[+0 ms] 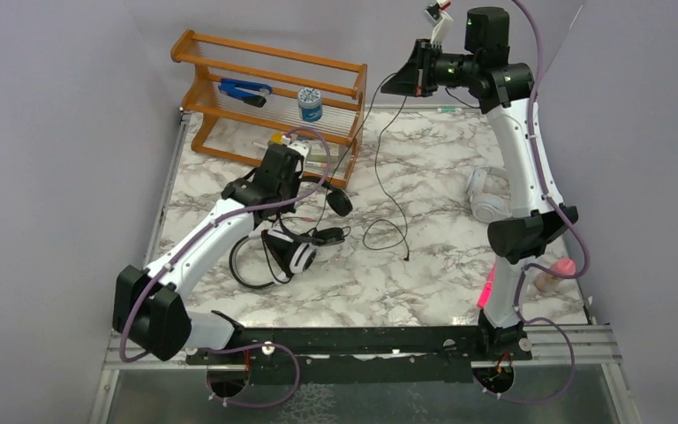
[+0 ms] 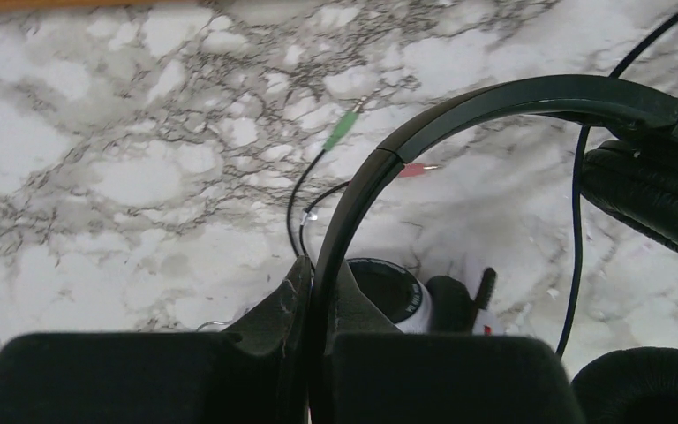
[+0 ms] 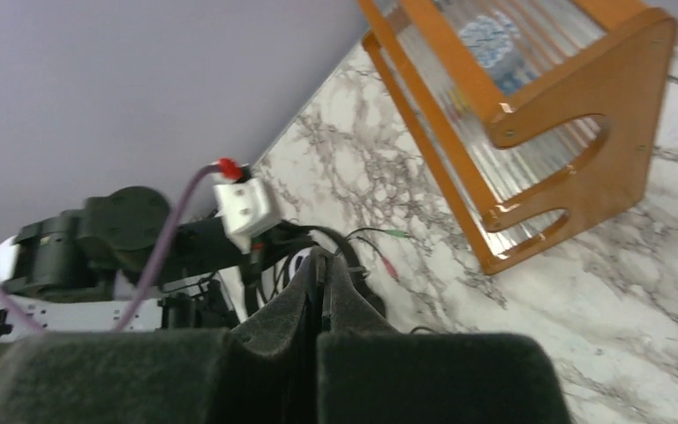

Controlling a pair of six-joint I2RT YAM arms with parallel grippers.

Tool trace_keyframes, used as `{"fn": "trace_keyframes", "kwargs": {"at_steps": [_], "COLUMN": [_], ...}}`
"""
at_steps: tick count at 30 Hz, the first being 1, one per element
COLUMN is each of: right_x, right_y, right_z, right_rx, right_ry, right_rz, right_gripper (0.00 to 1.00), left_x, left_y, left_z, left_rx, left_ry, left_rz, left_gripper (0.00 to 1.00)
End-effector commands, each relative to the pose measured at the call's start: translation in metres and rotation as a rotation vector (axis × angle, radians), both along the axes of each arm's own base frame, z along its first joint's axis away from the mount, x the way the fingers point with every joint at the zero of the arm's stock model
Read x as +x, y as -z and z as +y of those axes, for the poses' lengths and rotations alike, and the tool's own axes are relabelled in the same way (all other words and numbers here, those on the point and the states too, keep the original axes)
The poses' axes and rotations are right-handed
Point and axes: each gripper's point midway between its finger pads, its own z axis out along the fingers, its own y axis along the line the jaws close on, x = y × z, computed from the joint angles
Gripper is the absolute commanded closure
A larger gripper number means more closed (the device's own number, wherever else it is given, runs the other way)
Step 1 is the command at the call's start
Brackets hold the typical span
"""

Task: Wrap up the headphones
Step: Wrap the headphones cable around the headphones.

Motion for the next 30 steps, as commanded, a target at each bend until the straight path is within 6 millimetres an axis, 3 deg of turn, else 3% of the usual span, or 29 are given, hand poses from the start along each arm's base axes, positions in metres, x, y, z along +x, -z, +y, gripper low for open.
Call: {"fn": "trace_keyframes", "kwargs": {"at_steps": [1,7,17,22,27,28,29,30], "right_x": [-0.063,-0.13,-0.241,-0.286,-0.315,-0.318,-0.322,-0.325], "right_y": [-0.053,-0.045,-0.043,-0.034,-0.03,-0.017,-0.018,-0.003], "right_z": [0.013,0.049,0.066,0.064,0.053,0.053,0.053,0.056], "right_rx": [0.032,-0.065,-0.075,-0.037,0.049,0.049,0.07,0.064], "right_ry": [-0.068,-0.144,-0.277,-0.333,-0.381,-0.392,-0.405,-0.422], "right_rz": [-0.075,-0.078,-0.06,-0.034,-0.052,-0.032,-0.038,-0.004], "right_gripper": [1.0,1.0,1.0,1.0,1.0,1.0,1.0,1.0], "left_x": [0.036,0.063,0.085,0.097,0.108,0.11,0.112,0.113], "left_y": [-0.013,-0.024,-0.063,-0.097,-0.146,-0.158,-0.168,-0.178], "left_z": [0.014,0.013,0.01,-0.001,-0.008,-0.011,-0.014,-0.016], "left_rx": [0.027,0.008,-0.127,-0.25,-0.37,-0.392,-0.411,-0.431], "left_ry": [-0.232,-0.353,-0.472,-0.486,-0.474,-0.462,-0.453,-0.445], "left_rz": [-0.086,-0.138,-0.219,-0.256,-0.3,-0.31,-0.318,-0.326], "left_gripper": [1.0,1.0,1.0,1.0,1.0,1.0,1.0,1.0]}}
